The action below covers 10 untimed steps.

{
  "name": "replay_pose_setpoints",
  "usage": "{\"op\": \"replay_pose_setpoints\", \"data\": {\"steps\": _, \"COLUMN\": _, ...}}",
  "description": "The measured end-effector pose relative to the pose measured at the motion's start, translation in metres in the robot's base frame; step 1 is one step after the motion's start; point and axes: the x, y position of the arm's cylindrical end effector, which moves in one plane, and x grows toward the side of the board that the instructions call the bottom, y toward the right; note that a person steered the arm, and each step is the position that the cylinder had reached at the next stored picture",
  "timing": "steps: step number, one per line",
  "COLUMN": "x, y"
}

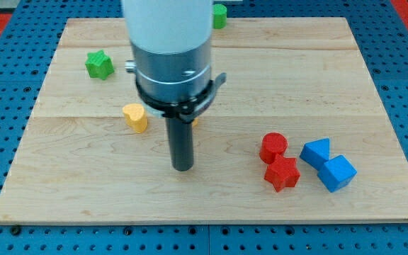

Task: Move the hexagon to the top right side

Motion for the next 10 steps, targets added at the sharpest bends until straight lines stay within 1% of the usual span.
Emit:
{"op": "replay_pose_setpoints", "data": {"steps": 1, "x": -0.008, "y": -0.048}}
{"op": "replay_pose_setpoints", "data": {"steps": 2, "x": -0.044, "y": -0.081}}
{"op": "replay_pose_setpoints", "data": {"steps": 3, "x": -0.067, "y": -0.055}}
{"op": "replay_pose_setpoints", "data": {"steps": 4, "x": -0.075, "y": 0.03}}
{"op": "replay_pose_setpoints", "data": {"steps": 5, "x": -0.083, "y": 0.057}}
{"op": "replay_pose_setpoints", "data": {"steps": 6, "x": -0.124, "y": 0.094}}
{"op": "replay_pose_setpoints", "data": {"steps": 7, "x": -0.179, "y": 0.128}}
{"op": "replay_pose_setpoints", "data": {"steps": 8, "x": -0.159, "y": 0.145}}
{"op": "replay_pose_setpoints", "data": {"steps": 9, "x": -0.169, "y": 0.168}}
{"op": "replay_pose_setpoints", "data": {"steps": 10, "x": -0.147, "y": 0.092}}
